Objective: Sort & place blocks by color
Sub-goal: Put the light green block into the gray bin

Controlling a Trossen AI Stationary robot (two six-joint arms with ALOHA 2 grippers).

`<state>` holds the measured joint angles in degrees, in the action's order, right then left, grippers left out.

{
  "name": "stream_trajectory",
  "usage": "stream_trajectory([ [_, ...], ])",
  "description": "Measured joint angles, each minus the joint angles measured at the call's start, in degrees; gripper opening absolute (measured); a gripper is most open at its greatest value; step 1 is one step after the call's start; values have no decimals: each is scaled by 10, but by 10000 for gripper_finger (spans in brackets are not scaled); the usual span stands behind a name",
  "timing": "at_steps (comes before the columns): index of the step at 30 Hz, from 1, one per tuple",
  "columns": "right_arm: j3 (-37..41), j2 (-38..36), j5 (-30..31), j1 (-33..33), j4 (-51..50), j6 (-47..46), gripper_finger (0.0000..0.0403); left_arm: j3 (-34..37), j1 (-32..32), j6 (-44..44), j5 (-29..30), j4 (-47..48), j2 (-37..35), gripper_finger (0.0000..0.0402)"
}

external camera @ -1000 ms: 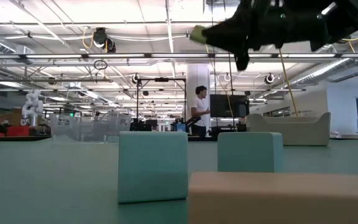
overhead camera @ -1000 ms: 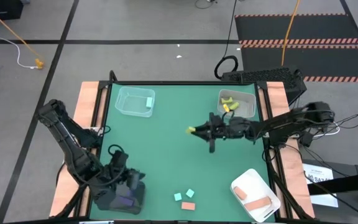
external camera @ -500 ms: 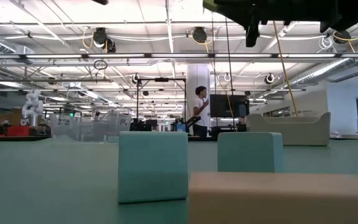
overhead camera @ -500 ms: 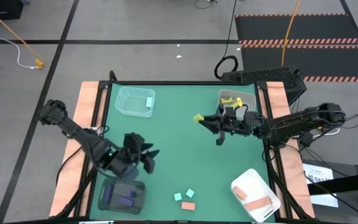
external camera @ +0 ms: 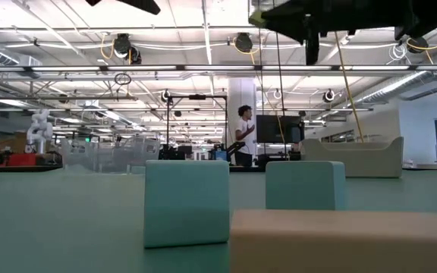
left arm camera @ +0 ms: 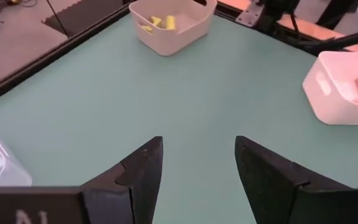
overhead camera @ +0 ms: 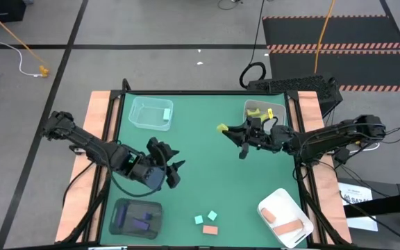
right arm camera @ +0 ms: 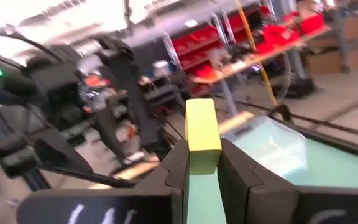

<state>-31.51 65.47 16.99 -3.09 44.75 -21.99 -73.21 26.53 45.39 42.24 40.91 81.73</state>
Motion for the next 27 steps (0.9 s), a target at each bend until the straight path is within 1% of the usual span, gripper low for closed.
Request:
stream_trajectory([
  [2,0,0,21,0,-36,-14,38,0,-10,-10,-2,-1,0,202],
  [4,0,0,42,6,-98,-31,38,0,-21,-21,-2,-1,0,202],
  [7,0,0,56,26,-200,-61,38,0,-37,-38,-2,-2,0,202],
  [11,0,0,55,71,-331,-73,38,0,-59,-38,-3,-8,0,202],
  [14,0,0,55,116,-390,-74,38,0,-75,-27,-3,-9,0,202],
  [18,0,0,54,184,-426,-72,38,0,-97,-17,-3,-9,0,202],
  [24,0,0,53,283,-436,-30,38,0,-133,-12,-4,-17,0,202],
  [27,0,0,53,330,-458,-19,38,0,-151,-12,-5,-17,0,202],
])
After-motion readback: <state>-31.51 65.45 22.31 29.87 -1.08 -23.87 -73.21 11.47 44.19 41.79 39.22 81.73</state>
